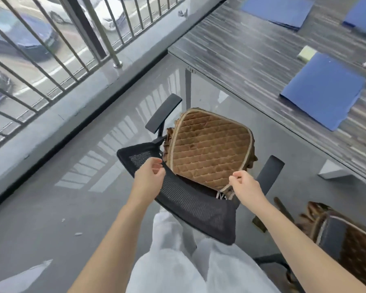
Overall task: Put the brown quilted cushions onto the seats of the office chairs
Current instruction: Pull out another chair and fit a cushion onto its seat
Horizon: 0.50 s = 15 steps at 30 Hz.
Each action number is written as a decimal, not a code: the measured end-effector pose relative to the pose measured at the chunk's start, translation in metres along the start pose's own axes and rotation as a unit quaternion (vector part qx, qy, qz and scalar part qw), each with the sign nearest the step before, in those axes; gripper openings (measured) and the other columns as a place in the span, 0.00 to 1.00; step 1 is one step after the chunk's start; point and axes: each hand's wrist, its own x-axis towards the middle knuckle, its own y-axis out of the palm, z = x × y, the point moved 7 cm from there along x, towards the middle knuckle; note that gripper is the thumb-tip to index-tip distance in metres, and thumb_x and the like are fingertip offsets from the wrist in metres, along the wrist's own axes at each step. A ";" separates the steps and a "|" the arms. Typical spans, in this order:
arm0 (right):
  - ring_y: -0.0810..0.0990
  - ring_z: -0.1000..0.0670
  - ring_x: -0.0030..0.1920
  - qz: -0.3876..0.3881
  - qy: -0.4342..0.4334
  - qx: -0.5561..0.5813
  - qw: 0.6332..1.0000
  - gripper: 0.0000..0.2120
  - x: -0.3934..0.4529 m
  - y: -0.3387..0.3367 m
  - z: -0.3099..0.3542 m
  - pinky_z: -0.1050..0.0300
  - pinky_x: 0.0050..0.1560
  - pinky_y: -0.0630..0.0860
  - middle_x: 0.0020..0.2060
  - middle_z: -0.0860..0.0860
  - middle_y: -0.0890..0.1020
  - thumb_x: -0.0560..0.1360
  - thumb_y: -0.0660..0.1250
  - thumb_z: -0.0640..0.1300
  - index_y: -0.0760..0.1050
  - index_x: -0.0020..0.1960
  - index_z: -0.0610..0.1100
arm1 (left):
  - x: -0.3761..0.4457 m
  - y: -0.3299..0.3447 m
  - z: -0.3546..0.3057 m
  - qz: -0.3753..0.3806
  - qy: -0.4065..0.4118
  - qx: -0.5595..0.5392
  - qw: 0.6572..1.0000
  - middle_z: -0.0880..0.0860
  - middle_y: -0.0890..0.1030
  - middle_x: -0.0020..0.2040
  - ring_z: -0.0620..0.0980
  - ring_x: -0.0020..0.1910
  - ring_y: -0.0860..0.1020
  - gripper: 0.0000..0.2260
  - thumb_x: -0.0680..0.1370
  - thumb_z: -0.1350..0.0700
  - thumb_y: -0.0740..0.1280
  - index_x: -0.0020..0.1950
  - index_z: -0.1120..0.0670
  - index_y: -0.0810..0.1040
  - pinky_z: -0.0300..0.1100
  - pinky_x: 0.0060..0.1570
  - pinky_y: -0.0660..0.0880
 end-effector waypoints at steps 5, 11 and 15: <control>0.74 0.54 0.41 -0.038 0.075 0.036 0.996 0.19 0.037 0.008 -0.005 0.58 0.41 0.69 0.52 0.49 0.80 0.81 0.56 0.50 0.69 0.68 0.44 | 0.072 0.027 -0.008 0.107 0.020 0.064 0.992 0.47 0.77 0.54 0.46 0.51 0.74 0.12 0.79 0.57 0.63 0.63 0.52 0.74 0.38 0.50 0.66; 0.76 0.48 0.44 -0.118 0.175 0.119 0.970 0.16 0.074 0.011 -0.024 0.54 0.46 0.70 0.49 0.47 0.82 0.80 0.58 0.49 0.73 0.64 0.44 | 0.146 0.061 0.008 0.197 -0.003 0.131 0.972 0.51 0.78 0.56 0.50 0.50 0.77 0.16 0.79 0.56 0.63 0.66 0.55 0.73 0.43 0.47 0.73; 0.77 0.52 0.41 -0.131 0.212 0.142 0.958 0.18 0.107 0.024 -0.043 0.54 0.44 0.72 0.47 0.48 0.82 0.79 0.58 0.49 0.72 0.66 0.44 | 0.197 0.094 0.023 0.228 -0.022 0.171 0.958 0.56 0.78 0.62 0.53 0.56 0.77 0.20 0.78 0.52 0.66 0.69 0.57 0.71 0.43 0.50 0.71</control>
